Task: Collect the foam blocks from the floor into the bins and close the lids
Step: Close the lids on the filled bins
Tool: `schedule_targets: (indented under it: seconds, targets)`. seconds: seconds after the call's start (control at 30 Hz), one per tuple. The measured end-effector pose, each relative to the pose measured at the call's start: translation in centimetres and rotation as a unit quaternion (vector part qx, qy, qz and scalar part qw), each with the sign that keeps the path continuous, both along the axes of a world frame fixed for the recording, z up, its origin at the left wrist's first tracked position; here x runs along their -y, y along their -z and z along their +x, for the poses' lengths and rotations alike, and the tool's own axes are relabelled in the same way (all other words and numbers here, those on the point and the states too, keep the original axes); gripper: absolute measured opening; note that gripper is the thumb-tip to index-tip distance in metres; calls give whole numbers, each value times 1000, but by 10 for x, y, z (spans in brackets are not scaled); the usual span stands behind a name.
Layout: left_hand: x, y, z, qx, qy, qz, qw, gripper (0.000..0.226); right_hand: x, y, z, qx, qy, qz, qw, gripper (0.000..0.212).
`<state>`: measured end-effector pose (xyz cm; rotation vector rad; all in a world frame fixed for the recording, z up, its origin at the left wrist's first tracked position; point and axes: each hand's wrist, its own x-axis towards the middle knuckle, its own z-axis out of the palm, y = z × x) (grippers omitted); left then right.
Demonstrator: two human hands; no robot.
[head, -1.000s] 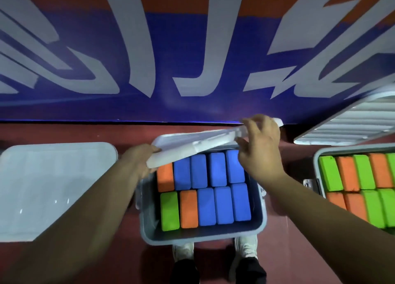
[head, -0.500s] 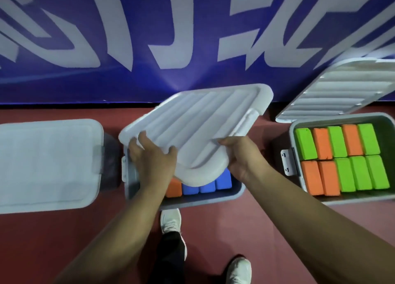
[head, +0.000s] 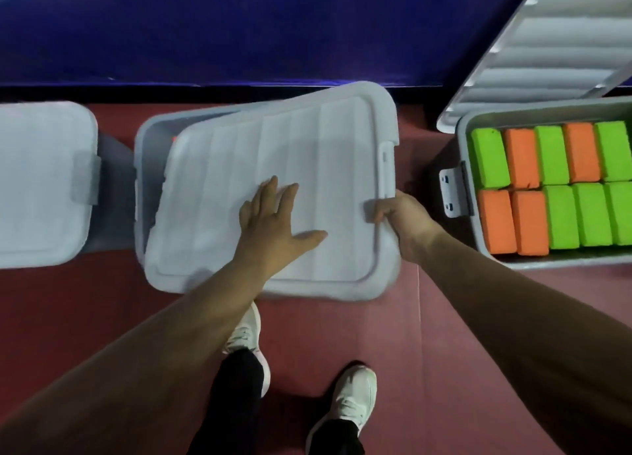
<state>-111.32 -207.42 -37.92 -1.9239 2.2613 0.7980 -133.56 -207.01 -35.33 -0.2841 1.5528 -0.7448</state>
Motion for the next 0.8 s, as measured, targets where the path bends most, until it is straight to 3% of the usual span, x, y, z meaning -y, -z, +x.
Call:
schedule_targets:
  seconds: [0.1,0.2,0.3,0.37,0.47,0.57,0.67,0.8]
  targets:
    - [1,43,-1,32,2,41,999,100,3,47,-3,-19,-23,-7,1000,47]
    - [8,77,-3,56,12,46,997,101,5,89,-9,-136,-71,-41,987,23]
    - [6,103,-1,72,42,45,996,106,4,125,-11,-340,-158,-74,924,17]
    - [2,118,4,71,47,27,996,107,2,138,-9,-392,-188,-82,897,20]
    - [-1,130,8,69,62,3,996,107,2,150,-6,-371,-178,-68,909,17]
    - [4,129,12,62,66,-35,995,108,7,141,0,-320,-103,-115,935,3]
    - [8,119,15,47,56,-87,994,108,16,120,0,-251,-45,-142,956,19]
    - [16,112,19,81,32,-104,991,114,43,110,12,-217,-52,-169,960,15]
